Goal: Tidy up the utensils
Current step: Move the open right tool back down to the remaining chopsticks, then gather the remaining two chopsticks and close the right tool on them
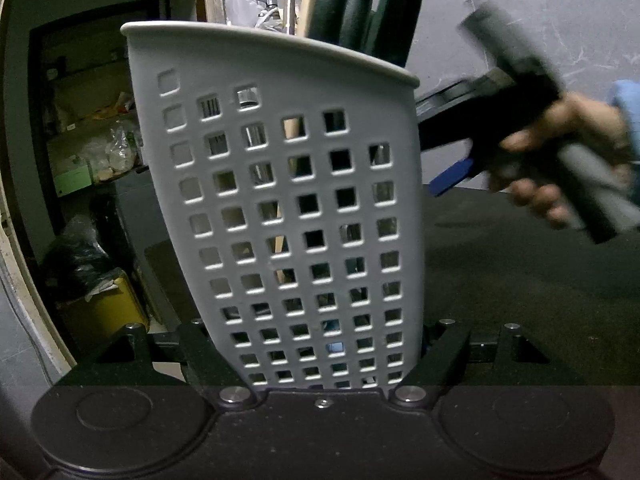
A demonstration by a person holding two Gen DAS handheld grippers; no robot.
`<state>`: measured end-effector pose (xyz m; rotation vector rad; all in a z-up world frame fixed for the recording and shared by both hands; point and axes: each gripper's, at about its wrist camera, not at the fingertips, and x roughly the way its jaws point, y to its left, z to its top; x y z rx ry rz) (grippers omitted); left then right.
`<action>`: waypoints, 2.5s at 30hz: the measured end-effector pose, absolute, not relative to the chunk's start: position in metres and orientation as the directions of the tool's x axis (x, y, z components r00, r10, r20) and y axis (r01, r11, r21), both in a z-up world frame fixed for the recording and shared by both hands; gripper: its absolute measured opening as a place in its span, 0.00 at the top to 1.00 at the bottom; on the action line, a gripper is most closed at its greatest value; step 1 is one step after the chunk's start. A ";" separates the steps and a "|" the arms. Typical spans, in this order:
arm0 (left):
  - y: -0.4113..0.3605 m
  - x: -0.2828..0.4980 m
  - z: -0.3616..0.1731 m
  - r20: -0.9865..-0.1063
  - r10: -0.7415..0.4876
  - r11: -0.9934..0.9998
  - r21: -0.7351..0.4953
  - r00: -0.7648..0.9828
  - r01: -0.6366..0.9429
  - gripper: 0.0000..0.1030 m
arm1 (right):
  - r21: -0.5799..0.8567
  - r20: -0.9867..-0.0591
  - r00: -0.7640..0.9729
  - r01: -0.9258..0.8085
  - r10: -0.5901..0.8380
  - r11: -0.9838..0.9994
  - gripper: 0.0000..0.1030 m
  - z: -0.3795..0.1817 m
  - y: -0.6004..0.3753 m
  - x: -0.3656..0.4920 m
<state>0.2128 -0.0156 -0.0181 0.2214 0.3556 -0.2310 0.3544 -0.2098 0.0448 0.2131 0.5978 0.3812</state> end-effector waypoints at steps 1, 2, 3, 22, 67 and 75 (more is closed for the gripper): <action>-0.016 0.213 -0.018 -0.368 -0.184 0.950 0.172 0.912 0.261 0.24 | 0.311 -0.533 0.743 -0.273 0.405 0.910 0.08 0.040 -0.204 0.367; -0.016 0.213 -0.018 -0.368 -0.184 0.950 0.172 0.911 0.261 0.24 | 0.321 -0.555 0.726 -0.263 0.406 0.910 0.10 0.036 -0.197 0.379; -0.016 0.213 -0.019 -0.368 -0.184 0.950 0.172 0.912 0.261 0.24 | 0.323 -0.575 0.712 -0.255 0.403 0.911 0.18 0.033 -0.192 0.389; -0.012 0.219 -0.024 -0.371 -0.195 0.951 0.155 0.908 0.267 0.24 | 0.315 -0.694 0.642 -0.136 0.326 0.939 0.98 0.019 -0.162 0.465; -0.009 0.221 -0.024 -0.368 -0.203 0.953 0.140 0.907 0.270 0.24 | 0.127 -0.741 0.560 -0.425 0.370 0.896 0.14 0.027 -0.037 0.553; -0.007 0.220 -0.026 -0.370 -0.202 0.954 0.136 0.907 0.269 0.24 | 0.008 -0.735 0.592 -0.479 0.330 0.878 0.38 0.026 -0.027 0.540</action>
